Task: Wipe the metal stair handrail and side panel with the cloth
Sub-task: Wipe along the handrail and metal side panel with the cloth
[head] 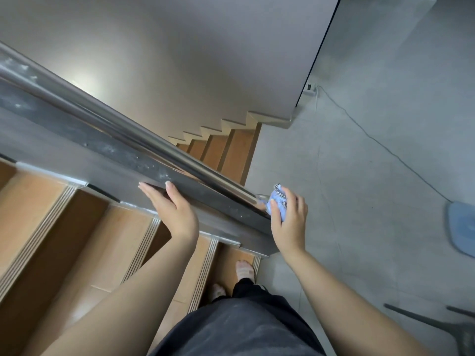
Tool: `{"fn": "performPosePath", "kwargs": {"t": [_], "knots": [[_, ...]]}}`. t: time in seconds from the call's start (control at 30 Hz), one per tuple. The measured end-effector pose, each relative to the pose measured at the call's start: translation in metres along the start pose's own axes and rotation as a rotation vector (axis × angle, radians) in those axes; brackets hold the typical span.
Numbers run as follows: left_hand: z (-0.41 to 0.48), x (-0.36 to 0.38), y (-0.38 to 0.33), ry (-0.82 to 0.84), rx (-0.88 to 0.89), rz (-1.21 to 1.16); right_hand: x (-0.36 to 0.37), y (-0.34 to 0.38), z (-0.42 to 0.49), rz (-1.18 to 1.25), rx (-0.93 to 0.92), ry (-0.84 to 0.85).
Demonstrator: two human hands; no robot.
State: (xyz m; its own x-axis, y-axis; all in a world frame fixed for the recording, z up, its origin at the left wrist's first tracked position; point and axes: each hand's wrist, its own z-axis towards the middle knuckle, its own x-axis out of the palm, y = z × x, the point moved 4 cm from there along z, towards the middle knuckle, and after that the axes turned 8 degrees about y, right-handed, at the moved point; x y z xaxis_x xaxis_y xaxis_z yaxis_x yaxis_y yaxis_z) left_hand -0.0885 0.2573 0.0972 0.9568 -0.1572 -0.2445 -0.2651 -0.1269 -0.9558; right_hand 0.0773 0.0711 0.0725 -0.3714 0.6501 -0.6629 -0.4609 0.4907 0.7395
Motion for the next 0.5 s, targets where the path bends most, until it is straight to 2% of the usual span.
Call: {"fn": "performPosePath", "kwargs": {"t": [0.23,0.37,0.5], "knots": [[0.027,-0.025,-0.024,-0.102,0.047,-0.048,0.024,0.113,0.029,0.111,-0.339,0.095],[0.044,-0.044,-0.046,-0.181,0.079,-0.058,0.038,0.178,0.039,0.080,-0.525,0.151],[0.063,-0.062,-0.067,-0.215,0.115,-0.084,0.044,0.196,0.040,0.056,-0.586,0.119]]}}
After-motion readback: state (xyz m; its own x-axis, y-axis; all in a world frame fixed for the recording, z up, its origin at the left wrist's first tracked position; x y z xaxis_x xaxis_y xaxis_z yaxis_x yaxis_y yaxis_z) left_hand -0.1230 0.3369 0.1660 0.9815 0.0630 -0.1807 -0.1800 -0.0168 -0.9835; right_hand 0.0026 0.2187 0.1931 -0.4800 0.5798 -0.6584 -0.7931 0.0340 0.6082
